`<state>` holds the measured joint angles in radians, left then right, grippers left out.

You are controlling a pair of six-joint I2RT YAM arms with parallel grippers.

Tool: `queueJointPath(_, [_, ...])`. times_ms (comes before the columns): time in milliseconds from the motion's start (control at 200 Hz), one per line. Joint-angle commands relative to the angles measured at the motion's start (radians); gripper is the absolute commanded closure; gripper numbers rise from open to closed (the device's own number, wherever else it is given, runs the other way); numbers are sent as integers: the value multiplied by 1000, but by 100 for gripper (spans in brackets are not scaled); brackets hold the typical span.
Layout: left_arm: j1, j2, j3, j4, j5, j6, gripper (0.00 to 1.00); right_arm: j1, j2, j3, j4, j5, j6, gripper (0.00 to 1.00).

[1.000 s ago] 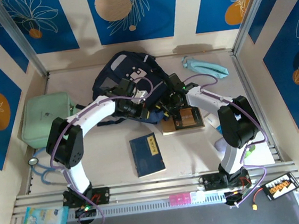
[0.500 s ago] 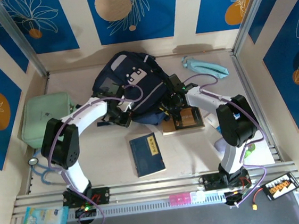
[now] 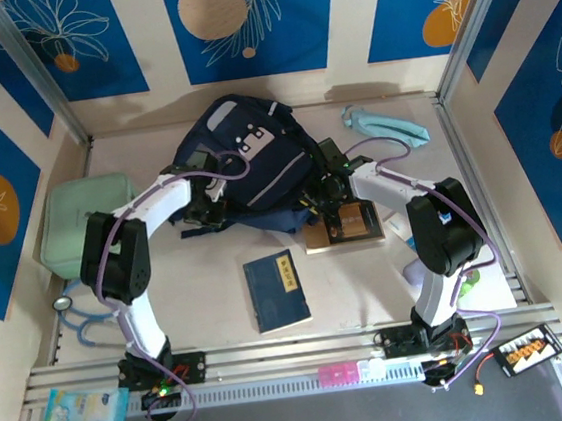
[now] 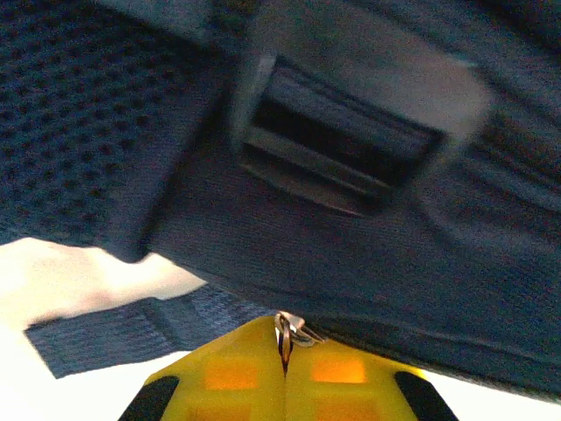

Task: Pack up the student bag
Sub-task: Unzip the student bag at the center of the table.

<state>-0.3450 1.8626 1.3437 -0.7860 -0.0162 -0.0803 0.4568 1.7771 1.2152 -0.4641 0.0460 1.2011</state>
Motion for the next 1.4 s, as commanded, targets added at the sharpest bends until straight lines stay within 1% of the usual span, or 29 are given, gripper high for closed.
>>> queueJointPath(0, [34, 5, 28, 13, -85, -23, 100, -19, -25, -2, -9, 49, -33, 77])
queueJointPath(55, [37, -8, 23, 19, -75, -28, 100, -17, -25, -1, 3, 29, -44, 77])
queueJointPath(115, [37, -35, 15, 20, -57, -38, 94, -9, -24, 7, 18, 2, -55, 77])
queueJointPath(160, [38, -65, 4, 24, -42, -46, 85, -1, -22, 15, 38, -31, -61, 77])
queueJointPath(195, [38, -91, -6, 24, -35, -55, 74, 8, -20, 22, 51, -52, -59, 76])
queueJointPath(315, [43, -193, -33, 11, -30, -94, 50, 51, 1, 68, 78, -98, -36, 76])
queueJointPath(365, [45, -234, -44, 3, -32, -107, 44, 68, 14, 85, 96, -116, -20, 76])
queueJointPath(495, [48, -333, -75, 6, -32, -151, 33, 98, 54, 129, 140, -159, 26, 76])
queueJointPath(605, [49, -393, -102, 43, -2, -188, 27, 130, 87, 154, 171, -205, 67, 76])
queueJointPath(735, [49, -428, -124, 102, 24, -219, 24, 192, 122, 182, 194, -272, 87, 75])
queueJointPath(825, [49, -434, -132, 138, 31, -239, 22, 226, 156, 211, 181, -304, 59, 73])
queueJointPath(890, [48, -433, -139, 163, 40, -253, 22, 229, 183, 241, 153, -333, 15, 72])
queueJointPath(975, [48, -431, -144, 189, 53, -274, 20, 213, 203, 252, 137, -389, -32, 65])
queueJointPath(1055, [48, -431, -150, 207, 72, -283, 18, 192, 174, 227, 137, -419, -80, 48])
queueJointPath(1110, [49, -431, -151, 213, 86, -285, 16, 183, 114, 186, 135, -392, -116, 40])
queueJointPath(1155, [49, -431, -155, 223, 111, -282, 15, 175, 50, 148, 127, -351, -145, 36])
queueJointPath(1215, [48, -432, -163, 239, 148, -279, 11, 162, -41, 89, 98, -269, -174, 32])
queueJointPath(1300, [46, -431, -174, 264, 195, -273, 6, 141, -150, 8, 43, -112, -202, 29])
queueJointPath(1325, [45, -433, -177, 270, 202, -274, 2, 133, -170, -15, 24, -64, -205, 27])
queueJointPath(1340, [46, -433, -180, 275, 206, -275, 0, 126, -180, -28, 16, -47, -205, 27])
queueJointPath(1395, [42, -438, -185, 287, 207, -275, 0, 94, -195, -63, 7, -22, -216, 26])
